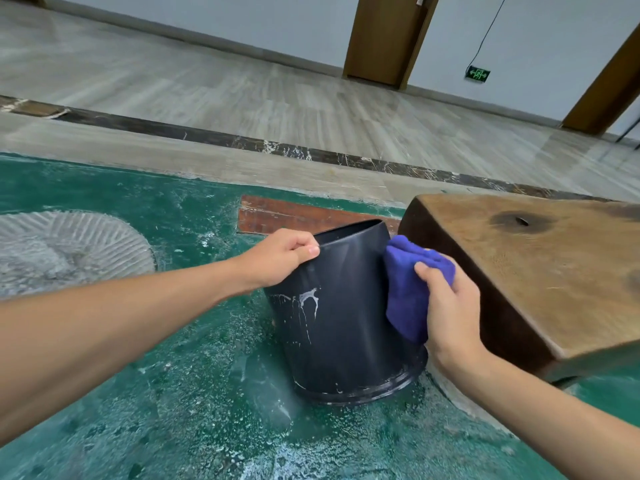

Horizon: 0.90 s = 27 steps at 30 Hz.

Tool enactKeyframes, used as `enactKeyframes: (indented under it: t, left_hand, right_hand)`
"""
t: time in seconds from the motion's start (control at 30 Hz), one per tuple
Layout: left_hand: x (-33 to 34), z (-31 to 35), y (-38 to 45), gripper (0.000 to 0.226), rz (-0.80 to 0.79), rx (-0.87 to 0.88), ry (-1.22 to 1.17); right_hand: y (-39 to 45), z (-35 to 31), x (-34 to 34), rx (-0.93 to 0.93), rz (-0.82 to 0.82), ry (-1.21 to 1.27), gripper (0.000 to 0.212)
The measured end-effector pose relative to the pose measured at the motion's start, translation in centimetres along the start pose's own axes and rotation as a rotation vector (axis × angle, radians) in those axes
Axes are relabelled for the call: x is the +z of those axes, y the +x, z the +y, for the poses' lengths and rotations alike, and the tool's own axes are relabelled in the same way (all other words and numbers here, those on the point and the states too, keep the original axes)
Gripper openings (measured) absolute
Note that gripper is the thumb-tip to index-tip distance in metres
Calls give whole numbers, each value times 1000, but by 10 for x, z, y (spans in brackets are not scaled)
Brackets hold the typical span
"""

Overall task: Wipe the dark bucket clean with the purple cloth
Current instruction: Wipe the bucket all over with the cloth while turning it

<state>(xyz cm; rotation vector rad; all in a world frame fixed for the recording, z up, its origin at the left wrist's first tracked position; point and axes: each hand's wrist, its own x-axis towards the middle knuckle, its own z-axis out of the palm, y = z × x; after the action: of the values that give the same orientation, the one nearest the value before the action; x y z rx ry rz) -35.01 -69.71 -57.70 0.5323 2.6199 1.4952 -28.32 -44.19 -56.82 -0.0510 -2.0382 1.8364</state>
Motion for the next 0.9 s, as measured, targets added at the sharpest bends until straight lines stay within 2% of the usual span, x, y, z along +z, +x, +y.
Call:
enactKeyframes:
  t: [0.13,0.27,0.37,0.5,0.6,0.67,0.73,0.9]
  left_hand:
    - [1,8,-3,26,71,-54,-3]
    - [-8,6,-12,24,104,-141,41]
    - [-12,8,-21,23,91,-207,17]
    - [-22,17,-22,21,12,-273,-33]
    - [-38,14,-25,45,-57,-308,-215]
    - [-49,6,-30,54,-73,-300,-284]
    - [-58,-4,-34,56,-99,-286,-270]
    - [-67,-13,-36,49,-278,-228,-183]
  right_hand:
    - [17,-7,15,-36,80,-52,21]
    - [17,-1,39,-41,15,-102,18]
    - [5,7,59,-47,-88,-128,28]
    - [-2,8,73,-74,-165,-172,35]
    - [3,13,73,-32,-159,-161,32]
    - [3,20,72,20,-162,-161,29]
    - [1,26,72,50,-172,-171,27]
    - [7,27,70,19,-153,-218,26]
